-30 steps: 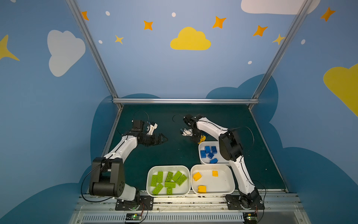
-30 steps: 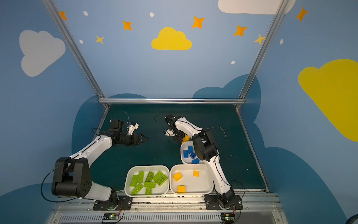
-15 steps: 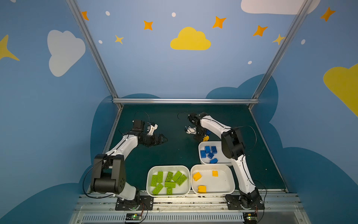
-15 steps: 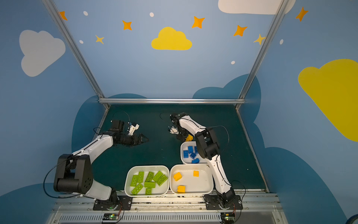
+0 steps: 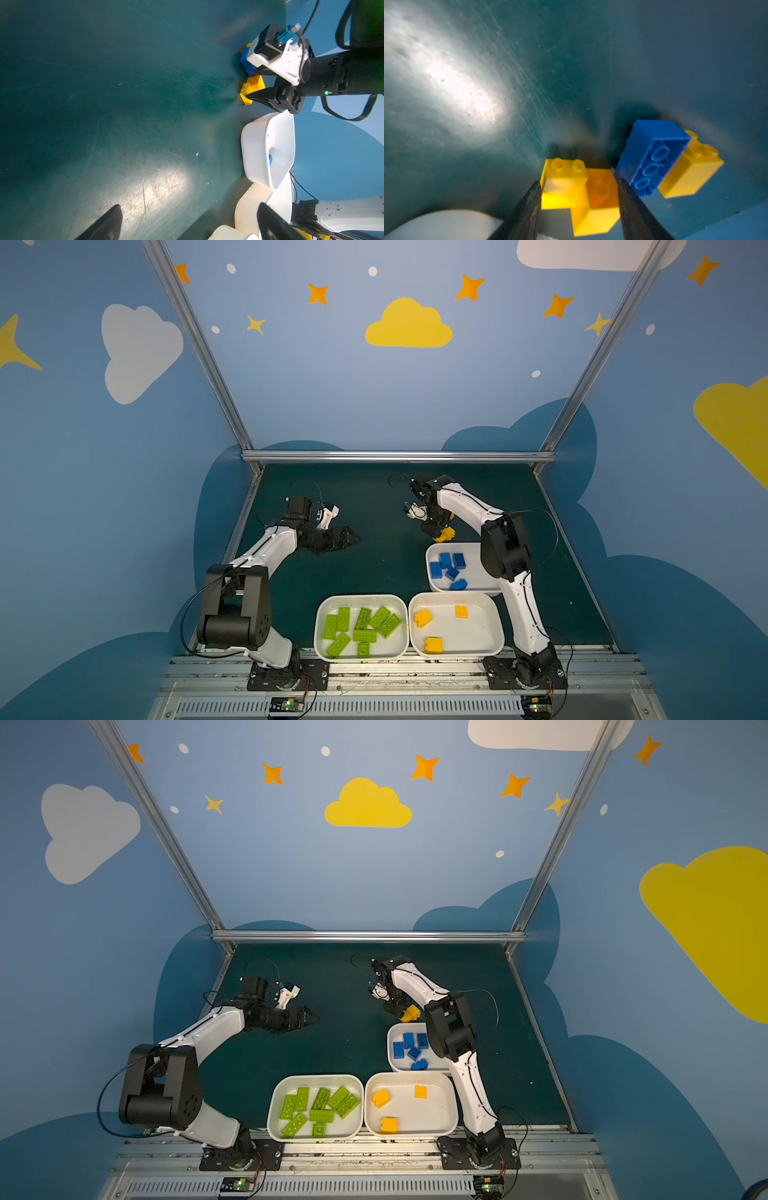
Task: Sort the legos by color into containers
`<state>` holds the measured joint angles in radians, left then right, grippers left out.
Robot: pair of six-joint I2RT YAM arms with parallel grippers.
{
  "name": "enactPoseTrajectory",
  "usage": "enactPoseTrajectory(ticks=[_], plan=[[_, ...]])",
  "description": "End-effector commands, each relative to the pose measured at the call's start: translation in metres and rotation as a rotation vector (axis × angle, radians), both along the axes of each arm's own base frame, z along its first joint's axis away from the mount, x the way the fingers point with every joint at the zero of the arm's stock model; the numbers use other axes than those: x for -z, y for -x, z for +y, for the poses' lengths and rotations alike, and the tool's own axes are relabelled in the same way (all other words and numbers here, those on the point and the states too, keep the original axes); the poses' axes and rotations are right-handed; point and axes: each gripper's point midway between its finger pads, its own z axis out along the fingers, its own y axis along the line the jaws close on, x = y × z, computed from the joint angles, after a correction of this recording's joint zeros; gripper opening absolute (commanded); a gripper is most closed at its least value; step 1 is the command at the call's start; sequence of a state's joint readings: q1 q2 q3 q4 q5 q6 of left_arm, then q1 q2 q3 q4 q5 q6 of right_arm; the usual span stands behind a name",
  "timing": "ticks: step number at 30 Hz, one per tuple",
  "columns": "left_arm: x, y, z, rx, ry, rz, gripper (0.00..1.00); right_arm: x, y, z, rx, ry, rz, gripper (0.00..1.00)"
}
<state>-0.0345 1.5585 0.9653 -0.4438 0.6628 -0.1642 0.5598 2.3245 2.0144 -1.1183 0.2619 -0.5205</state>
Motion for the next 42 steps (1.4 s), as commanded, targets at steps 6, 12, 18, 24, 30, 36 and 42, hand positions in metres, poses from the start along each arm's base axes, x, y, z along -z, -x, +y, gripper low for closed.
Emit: enactPoseTrajectory(ticks=[6, 12, 18, 24, 30, 36, 42], plan=[[-0.009, -0.004, -0.001, 0.01, 0.012, -0.01, 0.99, -0.056, 0.011, -0.01, 0.212, -0.182, -0.015, 0.59], [-0.007, -0.004, -0.001, 0.01, 0.014, -0.002, 0.99, -0.054, 0.012, -0.03, 0.337, -0.261, 0.011, 0.59], [-0.008, -0.006, -0.001, 0.007, 0.015, -0.004, 1.0, -0.036, 0.014, -0.032, 0.369, -0.279, 0.073, 0.59], [-0.007, -0.004, -0.001, 0.006, 0.012, -0.002, 0.99, -0.017, 0.011, -0.035, 0.39, -0.276, 0.103, 0.59], [-0.008, -0.004, -0.001, 0.004, 0.014, -0.006, 1.0, -0.003, 0.009, -0.036, 0.391, -0.254, 0.125, 0.57], [-0.007, -0.004, -0.001, 0.004, 0.014, -0.002, 1.0, 0.009, 0.005, -0.041, 0.404, -0.224, 0.117, 0.55], [-0.008, -0.003, -0.001, 0.005, 0.011, -0.003, 0.99, 0.016, 0.001, -0.044, 0.415, -0.211, 0.119, 0.4]])
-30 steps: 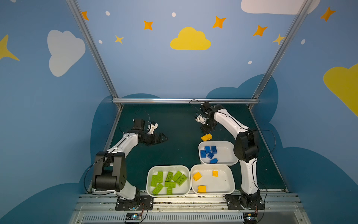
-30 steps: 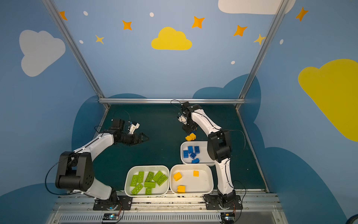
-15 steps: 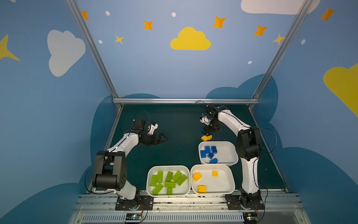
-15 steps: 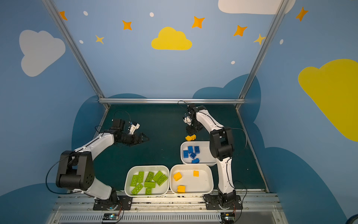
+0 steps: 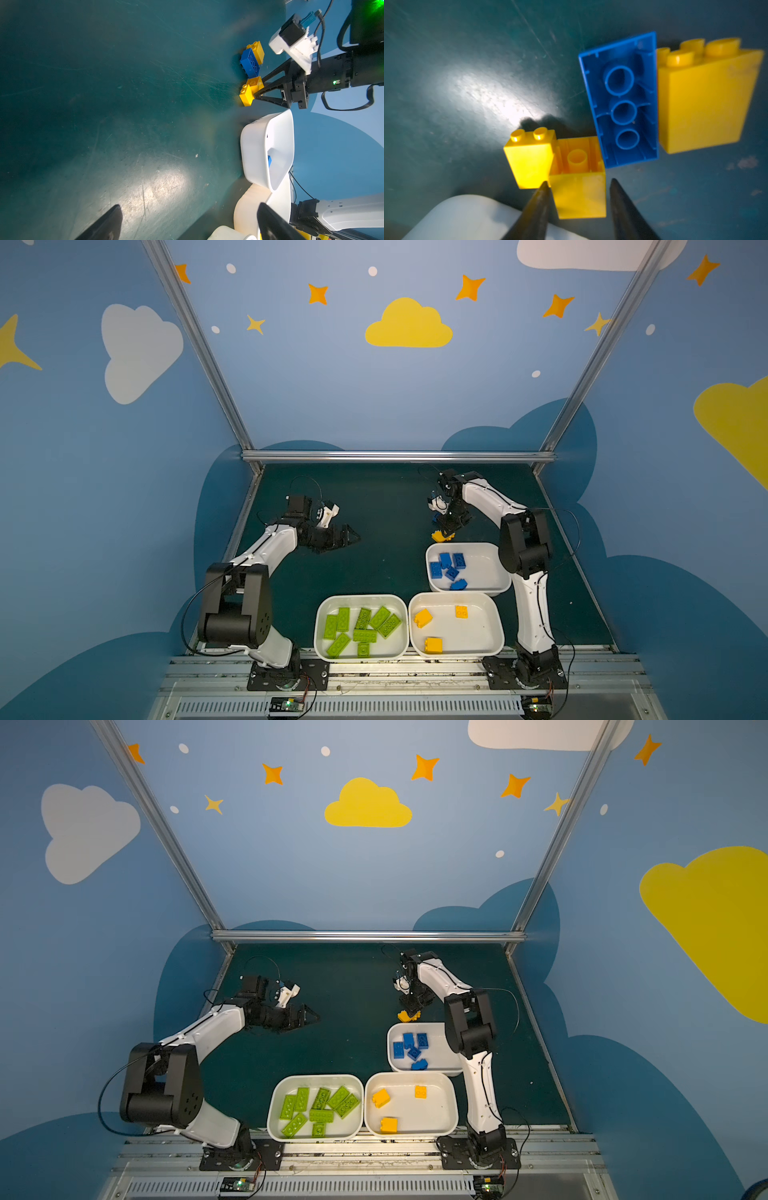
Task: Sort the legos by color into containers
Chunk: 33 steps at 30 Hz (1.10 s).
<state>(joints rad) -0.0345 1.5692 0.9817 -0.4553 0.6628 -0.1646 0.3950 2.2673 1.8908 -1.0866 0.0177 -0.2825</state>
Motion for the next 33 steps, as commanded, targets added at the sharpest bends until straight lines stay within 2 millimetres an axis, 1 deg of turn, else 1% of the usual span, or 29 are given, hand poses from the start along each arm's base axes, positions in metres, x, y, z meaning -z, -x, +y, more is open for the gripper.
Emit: enactPoseTrajectory(ticks=[1, 3, 6, 9, 11, 14, 17, 20, 23, 25, 27, 30, 33], plan=[[-0.007, -0.001, -0.001, 0.005, 0.013, -0.008, 0.99, 0.004, -0.006, -0.004, 0.023, 0.015, -0.002, 0.36], [-0.007, -0.001, 0.0, 0.004, 0.011, -0.008, 0.99, 0.001, -0.008, -0.006, 0.025, 0.015, -0.009, 0.31], [-0.008, -0.001, -0.001, 0.006, 0.011, -0.007, 0.99, -0.008, -0.009, -0.011, 0.02, 0.031, -0.031, 0.28], [-0.01, -0.003, -0.001, 0.007, 0.01, -0.014, 1.0, -0.024, -0.006, -0.014, 0.014, 0.035, -0.054, 0.27], [-0.012, -0.005, -0.001, 0.009, 0.008, -0.018, 0.99, -0.039, -0.003, -0.015, 0.016, 0.024, -0.08, 0.27], [-0.016, -0.007, -0.001, 0.01, 0.006, -0.025, 0.99, -0.064, 0.009, -0.014, 0.0, -0.007, -0.108, 0.27], [-0.019, -0.01, 0.0, 0.008, 0.008, -0.032, 0.99, -0.086, 0.03, -0.01, -0.026, -0.042, -0.129, 0.27], [-0.024, -0.012, -0.001, 0.006, 0.018, -0.042, 0.99, -0.104, 0.058, -0.001, -0.109, -0.077, -0.147, 0.28], [-0.031, -0.014, -0.003, 0.003, 0.032, -0.052, 1.0, -0.117, 0.095, 0.011, -0.198, -0.103, -0.156, 0.28], [-0.035, -0.013, -0.004, 0.0, 0.045, -0.056, 1.0, -0.121, 0.126, 0.018, -0.27, -0.111, -0.141, 0.28], [-0.039, -0.011, -0.006, -0.006, 0.07, -0.051, 0.99, -0.124, 0.155, 0.024, -0.34, -0.129, -0.128, 0.29], [-0.046, -0.007, -0.009, -0.012, 0.103, -0.054, 1.0, -0.123, 0.202, 0.036, -0.461, -0.191, -0.095, 0.29], [-0.052, -0.001, -0.012, -0.01, 0.127, -0.061, 1.0, -0.112, 0.245, 0.04, -0.602, -0.227, -0.061, 0.3]])
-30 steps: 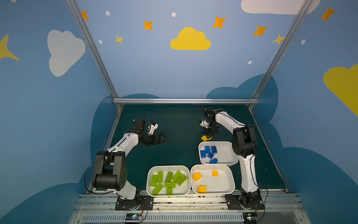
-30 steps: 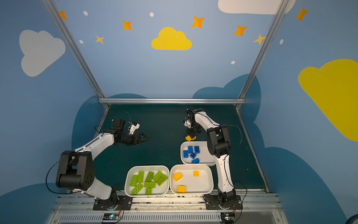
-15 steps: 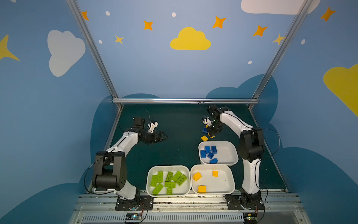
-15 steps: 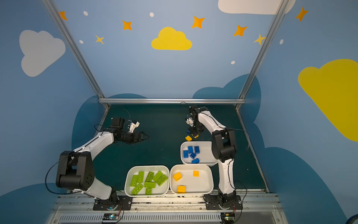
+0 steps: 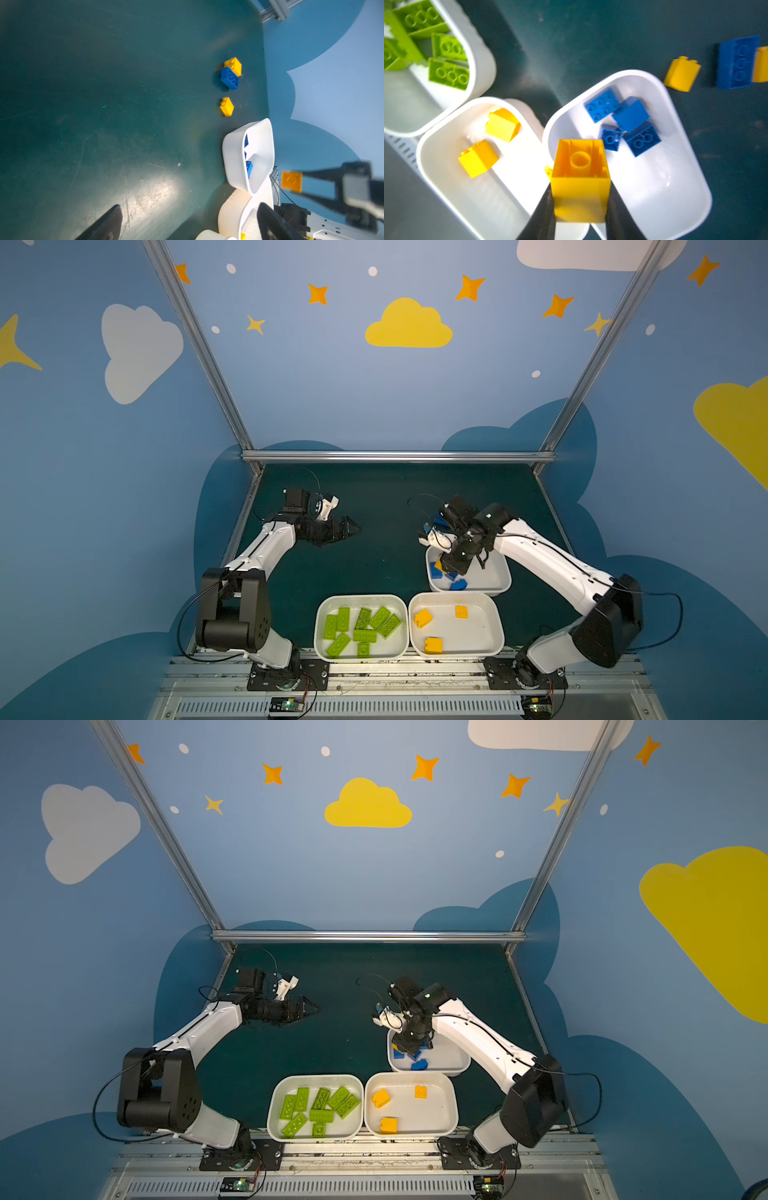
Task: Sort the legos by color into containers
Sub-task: 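Carry the yellow brick to the middle bin and open the right gripper, then return the right gripper to the pile and grasp another yellow brick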
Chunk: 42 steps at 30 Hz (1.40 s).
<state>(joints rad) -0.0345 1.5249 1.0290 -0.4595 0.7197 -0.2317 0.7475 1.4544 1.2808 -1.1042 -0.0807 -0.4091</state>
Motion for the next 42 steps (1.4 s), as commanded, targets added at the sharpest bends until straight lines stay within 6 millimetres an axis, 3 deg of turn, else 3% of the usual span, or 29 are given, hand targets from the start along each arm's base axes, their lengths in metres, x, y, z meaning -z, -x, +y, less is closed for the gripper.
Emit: enactPoseTrajectory(ticks=[1, 3, 7, 11, 14, 17, 20, 26, 30, 33, 38, 42], plan=[[-0.017, 0.009, -0.006, 0.006, 0.058, -0.021, 0.99, 0.01, 0.047, 0.0, -0.156, -0.031, 0.061, 0.31], [-0.02, 0.014, -0.007, 0.006, 0.071, -0.021, 0.99, 0.022, 0.064, -0.003, -0.215, -0.011, 0.063, 0.31], [-0.022, 0.023, -0.006, 0.002, 0.076, -0.023, 0.99, 0.046, 0.078, -0.01, -0.263, 0.045, 0.07, 0.34], [-0.023, 0.026, -0.005, -0.005, 0.072, -0.021, 0.99, 0.063, 0.068, -0.01, -0.193, 0.11, 0.052, 0.46], [-0.025, 0.027, -0.005, -0.008, 0.071, -0.026, 0.99, 0.052, 0.058, -0.002, -0.146, 0.09, 0.044, 0.56], [-0.027, 0.027, -0.005, -0.004, 0.063, -0.03, 0.99, 0.018, 0.044, 0.002, -0.077, -0.034, 0.047, 0.62], [-0.026, 0.025, -0.004, -0.007, 0.06, -0.029, 0.99, -0.011, 0.02, -0.003, -0.024, -0.107, -0.004, 0.62], [-0.024, 0.019, -0.004, -0.019, 0.066, -0.021, 1.0, -0.033, -0.073, -0.025, 0.255, -0.116, -0.08, 0.62], [-0.024, 0.016, -0.003, -0.018, 0.058, -0.02, 1.0, -0.02, -0.123, -0.043, 0.491, -0.036, -0.033, 0.6], [-0.023, 0.015, -0.003, -0.018, 0.057, -0.013, 0.99, -0.008, -0.151, -0.04, 0.547, -0.019, -0.009, 0.59], [-0.019, 0.014, -0.002, -0.02, 0.052, -0.003, 0.99, 0.028, -0.183, -0.03, 0.575, 0.044, 0.032, 0.6], [-0.015, 0.014, -0.002, -0.017, 0.047, 0.005, 0.99, 0.055, -0.198, -0.022, 0.572, 0.064, 0.076, 0.61]])
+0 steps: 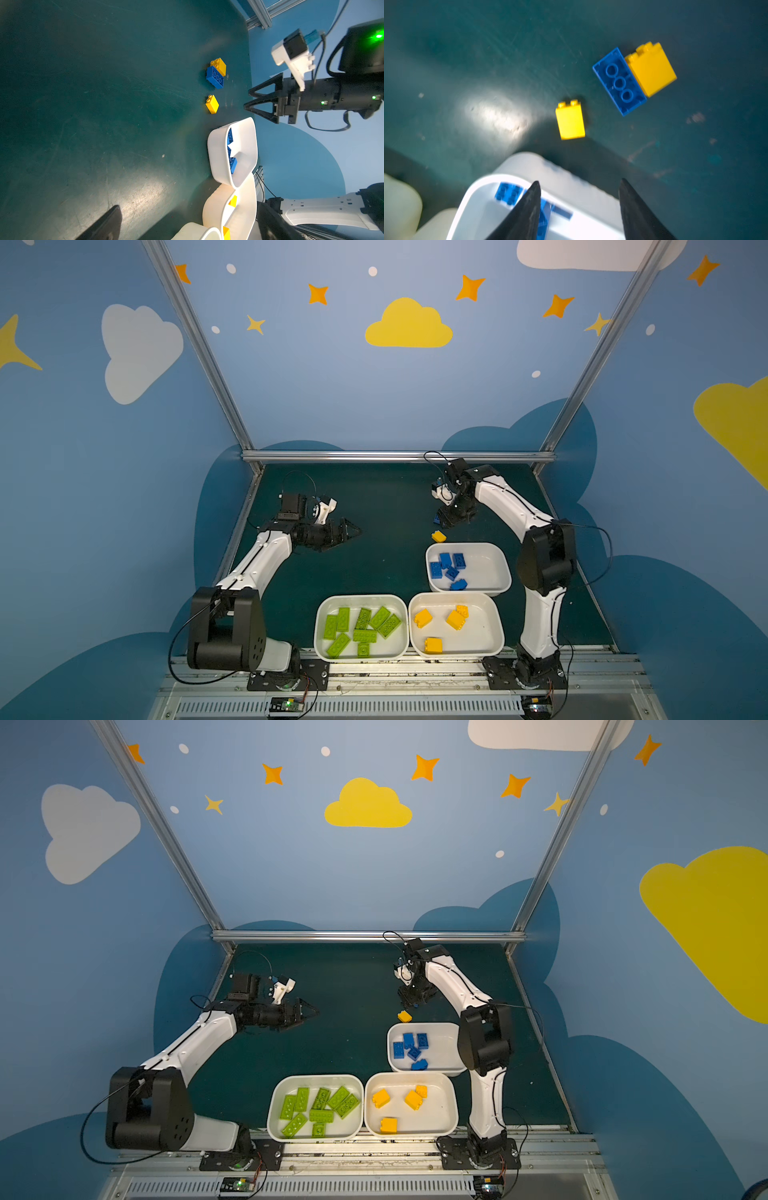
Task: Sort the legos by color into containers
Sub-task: 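Return the right gripper to the pile and grasp another yellow brick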
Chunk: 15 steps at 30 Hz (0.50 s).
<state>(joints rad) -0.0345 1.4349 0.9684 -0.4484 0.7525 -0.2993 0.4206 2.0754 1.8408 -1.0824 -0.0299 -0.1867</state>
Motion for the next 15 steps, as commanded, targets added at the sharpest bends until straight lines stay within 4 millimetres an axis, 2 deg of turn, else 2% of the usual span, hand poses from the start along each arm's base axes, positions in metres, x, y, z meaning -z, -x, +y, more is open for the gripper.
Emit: enactPoseTrajectory(ticks=[1, 8, 15], plan=[[-0.001, -0.003, 0.001, 0.007, -0.008, -0.002, 0.99, 0.012, -0.001, 0.003, 0.012, 0.018, 0.044, 0.61], [0.008, -0.005, 0.001, 0.012, -0.009, 0.02, 1.0, 0.048, -0.006, 0.017, -0.052, 0.039, 0.107, 0.61], [0.014, -0.004, 0.001, 0.015, -0.014, 0.031, 0.99, 0.068, -0.001, 0.02, -0.088, 0.088, 0.132, 0.58]])
